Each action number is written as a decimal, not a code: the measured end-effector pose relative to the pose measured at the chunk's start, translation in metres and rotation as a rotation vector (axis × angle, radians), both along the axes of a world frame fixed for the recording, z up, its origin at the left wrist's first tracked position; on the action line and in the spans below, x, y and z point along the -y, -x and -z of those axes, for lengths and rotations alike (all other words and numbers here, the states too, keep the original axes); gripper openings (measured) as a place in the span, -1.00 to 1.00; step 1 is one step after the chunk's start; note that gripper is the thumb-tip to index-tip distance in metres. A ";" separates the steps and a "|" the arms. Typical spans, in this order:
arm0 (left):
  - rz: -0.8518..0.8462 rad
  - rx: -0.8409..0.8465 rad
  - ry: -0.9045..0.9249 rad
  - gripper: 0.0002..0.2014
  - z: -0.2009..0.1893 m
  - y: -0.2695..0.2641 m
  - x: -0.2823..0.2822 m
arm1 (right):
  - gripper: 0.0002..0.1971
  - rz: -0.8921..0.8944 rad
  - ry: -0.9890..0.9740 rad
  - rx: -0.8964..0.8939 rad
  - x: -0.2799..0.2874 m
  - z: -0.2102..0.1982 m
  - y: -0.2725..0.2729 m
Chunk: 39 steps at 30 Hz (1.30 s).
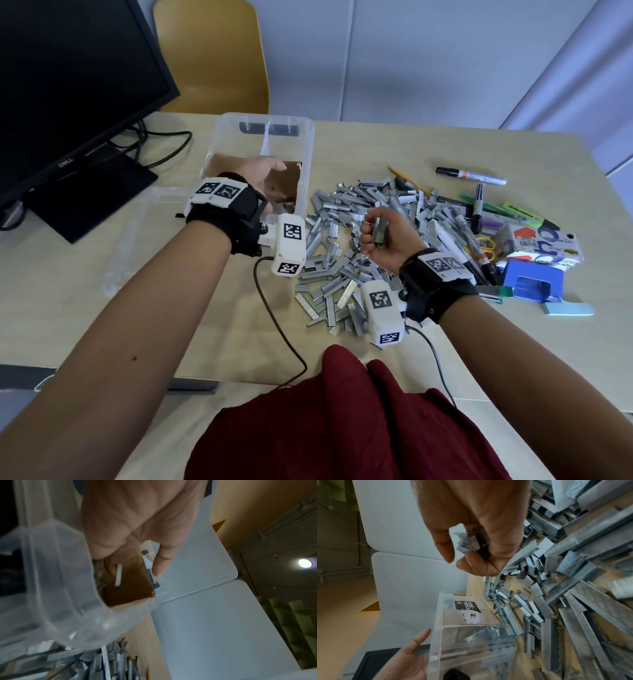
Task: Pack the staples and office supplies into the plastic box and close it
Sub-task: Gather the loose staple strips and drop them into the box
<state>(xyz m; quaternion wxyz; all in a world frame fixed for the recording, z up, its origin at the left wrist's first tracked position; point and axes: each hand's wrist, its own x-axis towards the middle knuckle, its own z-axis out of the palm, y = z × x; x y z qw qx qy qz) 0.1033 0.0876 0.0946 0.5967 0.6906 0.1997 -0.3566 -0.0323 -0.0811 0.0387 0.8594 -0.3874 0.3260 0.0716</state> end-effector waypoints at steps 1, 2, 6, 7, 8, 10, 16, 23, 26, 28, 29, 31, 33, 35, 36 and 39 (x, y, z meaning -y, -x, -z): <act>0.032 0.011 -0.007 -0.40 -0.004 0.003 0.001 | -0.75 -0.014 0.035 0.007 -0.001 -0.003 -0.001; 0.055 0.037 -0.022 -0.42 -0.008 0.005 0.001 | -0.76 -0.033 0.071 0.013 -0.003 -0.006 -0.003; 0.015 0.220 -0.118 -0.51 -0.016 0.012 -0.004 | -0.85 -0.155 0.110 0.096 -0.016 -0.028 -0.018; -0.024 0.278 -0.146 -0.49 -0.015 0.012 -0.009 | -0.90 -0.175 0.099 0.121 -0.021 -0.036 -0.024; -0.070 0.338 -0.192 -0.49 -0.015 0.011 -0.015 | -0.94 -0.190 0.105 0.144 -0.027 -0.043 -0.031; -0.142 0.481 -0.398 -0.54 -0.011 0.009 -0.029 | -0.94 -0.236 0.206 0.193 -0.040 -0.057 -0.044; -0.062 0.641 -0.799 -0.56 0.022 0.014 -0.062 | -0.76 -0.644 1.025 0.386 -0.088 -0.067 -0.083; -0.084 0.732 -0.816 -0.49 0.031 0.018 -0.065 | -0.75 -1.030 1.679 0.401 -0.108 -0.045 -0.089; -0.087 0.751 -0.822 -0.48 0.032 0.019 -0.064 | -0.71 -1.035 1.716 0.377 -0.104 -0.042 -0.088; -0.079 0.762 -0.822 -0.47 0.033 0.020 -0.064 | -0.71 -1.010 1.695 0.407 -0.101 -0.040 -0.085; -0.072 0.763 -0.819 -0.46 0.033 0.019 -0.065 | -0.72 -0.981 1.663 0.438 -0.099 -0.040 -0.084; -0.043 0.743 -0.796 -0.45 0.030 0.019 -0.065 | -0.77 -0.866 1.616 0.506 -0.093 -0.041 -0.078; 0.030 0.685 -0.795 -0.42 0.025 0.018 -0.062 | -0.79 -0.672 1.633 0.532 -0.080 -0.042 -0.070; 0.111 0.648 -0.846 -0.40 0.017 0.019 -0.053 | -0.81 -0.493 1.643 0.496 -0.062 -0.040 -0.063; 0.137 0.670 -0.862 -0.42 0.013 0.022 -0.047 | -0.81 -0.445 1.633 0.460 -0.052 -0.038 -0.059; 0.213 0.918 -0.829 -0.55 0.001 0.033 -0.019 | -0.80 -0.447 1.627 0.333 -0.024 -0.030 -0.045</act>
